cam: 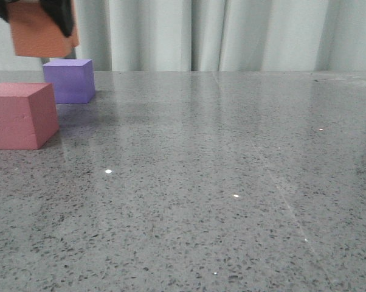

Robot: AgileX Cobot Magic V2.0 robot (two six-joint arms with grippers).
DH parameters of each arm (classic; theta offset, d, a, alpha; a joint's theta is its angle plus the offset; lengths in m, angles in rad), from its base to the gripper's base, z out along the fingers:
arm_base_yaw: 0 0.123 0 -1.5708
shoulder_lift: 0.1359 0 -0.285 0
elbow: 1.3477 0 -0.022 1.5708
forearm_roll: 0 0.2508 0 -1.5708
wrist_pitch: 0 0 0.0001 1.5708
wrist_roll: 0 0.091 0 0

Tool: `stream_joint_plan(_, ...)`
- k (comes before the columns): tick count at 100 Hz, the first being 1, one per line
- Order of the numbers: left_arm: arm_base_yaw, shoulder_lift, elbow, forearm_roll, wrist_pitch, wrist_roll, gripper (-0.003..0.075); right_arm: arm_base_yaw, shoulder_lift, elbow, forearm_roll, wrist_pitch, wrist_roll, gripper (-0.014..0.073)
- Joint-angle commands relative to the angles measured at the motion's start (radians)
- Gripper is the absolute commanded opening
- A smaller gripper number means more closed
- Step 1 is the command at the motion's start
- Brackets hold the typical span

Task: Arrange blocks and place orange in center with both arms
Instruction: 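Lift the orange cube with the left gripper toward the purple cube, then lower the orange cube between the purple and pink cubes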

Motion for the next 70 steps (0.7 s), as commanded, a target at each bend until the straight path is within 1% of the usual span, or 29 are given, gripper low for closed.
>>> stream_joint_plan(1,0.021,-0.047,-0.001,0.013,-0.084,-0.006,0.0111,-0.005,-0.019,-0.013,0.006,-0.089,-0.007,-0.0067)
stream_joint_plan(18,0.029,-0.047,0.024,0.013,-0.144,-0.003,0.0111,-0.005,-0.019,-0.013,0.006,-0.089,-0.007,-0.0067)
stream_joint_plan(49,0.059,-0.003,0.027,0.013,-0.153,-0.003,0.0111,-0.005,-0.019,-0.013,0.006,-0.089,-0.007,-0.0067)
stream_joint_plan(70,0.058,0.041,0.027,0.013,-0.162,-0.003,0.0111,-0.005,-0.019,-0.013,0.006,-0.088,-0.007,-0.0067)
